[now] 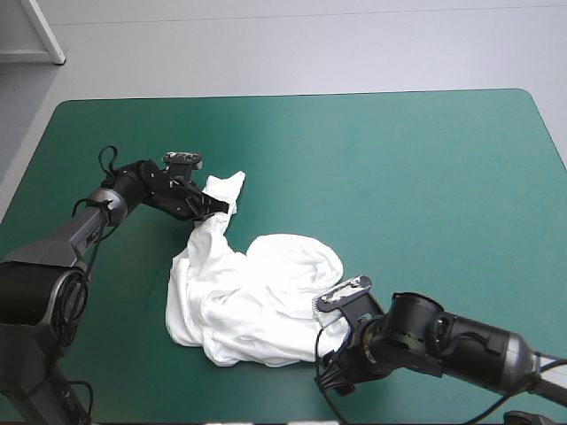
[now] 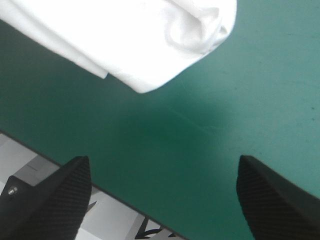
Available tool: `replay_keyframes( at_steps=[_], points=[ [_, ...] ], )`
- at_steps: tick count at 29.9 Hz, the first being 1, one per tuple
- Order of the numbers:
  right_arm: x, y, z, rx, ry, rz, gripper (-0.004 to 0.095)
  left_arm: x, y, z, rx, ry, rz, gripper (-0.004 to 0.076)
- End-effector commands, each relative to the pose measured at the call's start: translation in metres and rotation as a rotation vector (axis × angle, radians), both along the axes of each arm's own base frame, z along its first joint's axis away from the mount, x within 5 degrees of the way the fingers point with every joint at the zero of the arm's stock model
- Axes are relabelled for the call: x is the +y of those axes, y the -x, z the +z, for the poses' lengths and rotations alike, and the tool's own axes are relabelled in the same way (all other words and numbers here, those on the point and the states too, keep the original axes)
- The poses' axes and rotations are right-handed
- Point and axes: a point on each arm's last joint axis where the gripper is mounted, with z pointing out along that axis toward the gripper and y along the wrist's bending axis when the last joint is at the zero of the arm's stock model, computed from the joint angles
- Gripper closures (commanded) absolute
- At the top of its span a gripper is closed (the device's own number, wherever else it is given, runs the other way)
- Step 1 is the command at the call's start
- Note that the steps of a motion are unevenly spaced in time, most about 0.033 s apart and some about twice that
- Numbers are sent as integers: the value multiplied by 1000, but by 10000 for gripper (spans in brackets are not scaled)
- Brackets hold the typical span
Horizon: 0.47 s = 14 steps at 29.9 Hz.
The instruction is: Fold the cloth
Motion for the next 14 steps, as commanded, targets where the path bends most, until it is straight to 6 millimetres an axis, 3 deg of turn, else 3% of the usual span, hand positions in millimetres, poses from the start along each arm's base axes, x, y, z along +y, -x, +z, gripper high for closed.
replay_keyframes(
  at_steps=[1, 4, 14],
  points=[
    [16, -9, -3, -48, -40, 17, 172, 3, 8, 24, -32, -56, -42, 732],
    [27, -16, -17, -58, -11, 32, 172, 8, 13, 36, -55, -92, -30, 732],
    [54, -35, -56, -115, 66, 82, 178, 21, 44, 103, -225, -169, 4, 732]
  ],
)
